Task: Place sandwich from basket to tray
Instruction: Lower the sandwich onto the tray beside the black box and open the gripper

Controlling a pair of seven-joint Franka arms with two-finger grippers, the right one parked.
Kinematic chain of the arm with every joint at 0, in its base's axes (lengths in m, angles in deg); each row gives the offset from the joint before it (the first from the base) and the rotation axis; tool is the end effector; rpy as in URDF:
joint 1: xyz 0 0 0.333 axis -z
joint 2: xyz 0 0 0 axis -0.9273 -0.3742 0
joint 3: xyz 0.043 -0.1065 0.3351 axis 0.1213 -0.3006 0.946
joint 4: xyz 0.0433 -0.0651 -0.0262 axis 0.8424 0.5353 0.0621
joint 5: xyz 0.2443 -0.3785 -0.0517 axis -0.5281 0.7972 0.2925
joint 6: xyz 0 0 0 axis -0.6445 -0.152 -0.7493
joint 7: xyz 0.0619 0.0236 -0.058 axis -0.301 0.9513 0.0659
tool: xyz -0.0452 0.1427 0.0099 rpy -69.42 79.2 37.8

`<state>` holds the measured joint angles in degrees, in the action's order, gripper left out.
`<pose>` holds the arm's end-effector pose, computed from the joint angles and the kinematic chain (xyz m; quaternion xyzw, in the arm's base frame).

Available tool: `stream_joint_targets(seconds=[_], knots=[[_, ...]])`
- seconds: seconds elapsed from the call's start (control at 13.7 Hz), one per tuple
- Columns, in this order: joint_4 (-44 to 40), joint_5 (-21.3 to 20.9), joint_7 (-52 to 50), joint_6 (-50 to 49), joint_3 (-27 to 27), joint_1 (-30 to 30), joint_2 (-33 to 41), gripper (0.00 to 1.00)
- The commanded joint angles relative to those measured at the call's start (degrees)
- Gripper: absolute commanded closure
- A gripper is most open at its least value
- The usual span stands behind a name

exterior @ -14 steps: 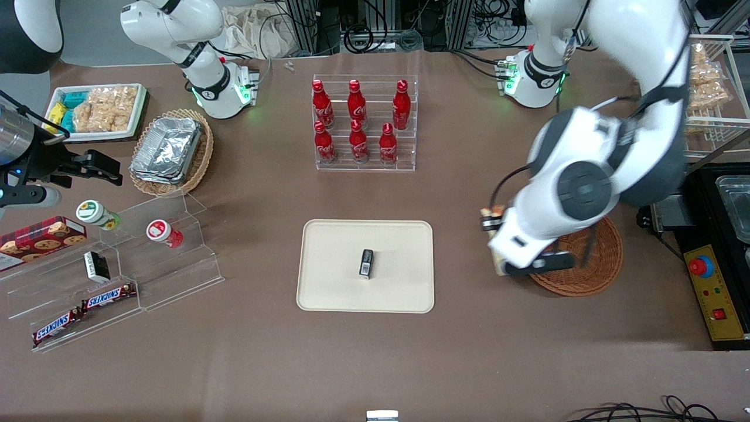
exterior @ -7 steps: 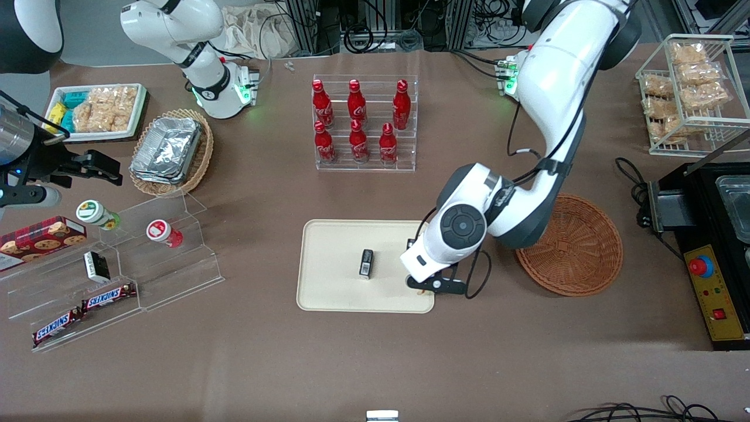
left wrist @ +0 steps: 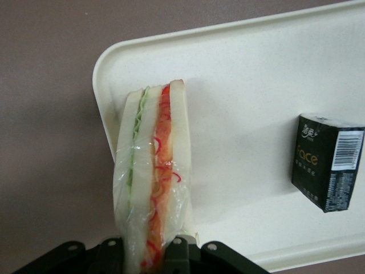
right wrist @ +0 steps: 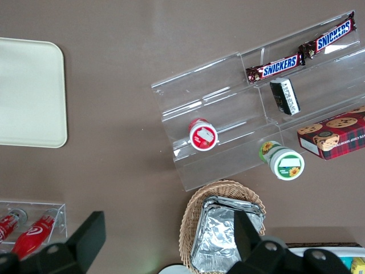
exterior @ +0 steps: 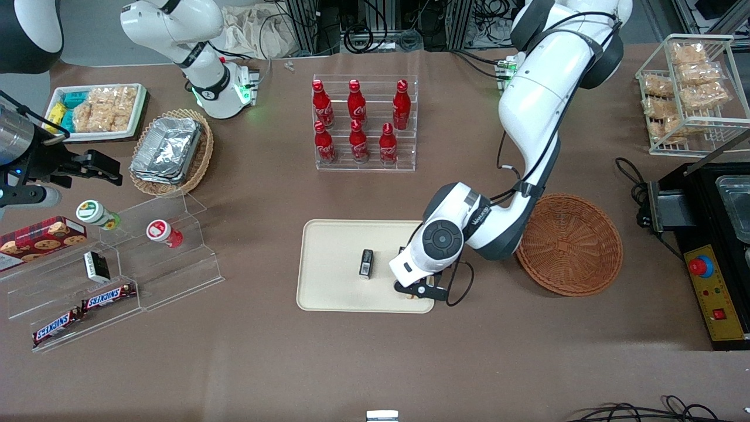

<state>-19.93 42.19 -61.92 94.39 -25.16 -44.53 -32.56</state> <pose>0.6939 -0.4606 0.1940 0.9926 -0.1044 -0.0548 0.0295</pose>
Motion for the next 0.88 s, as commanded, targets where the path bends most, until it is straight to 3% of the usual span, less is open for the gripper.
stream_joint_targets(seconds=[0.0, 0.51, 0.8], knots=[[-2.61, -1.00, 0.35, -0.28, 0.41, 0.59, -0.91, 0.01], [-2.34, -1.18, -2.28, -0.28, 0.76, -0.46, 6.11, 0.00], [2.03, -1.00, -1.41, -4.83, 1.12, -9.31, 14.80, 0.00]])
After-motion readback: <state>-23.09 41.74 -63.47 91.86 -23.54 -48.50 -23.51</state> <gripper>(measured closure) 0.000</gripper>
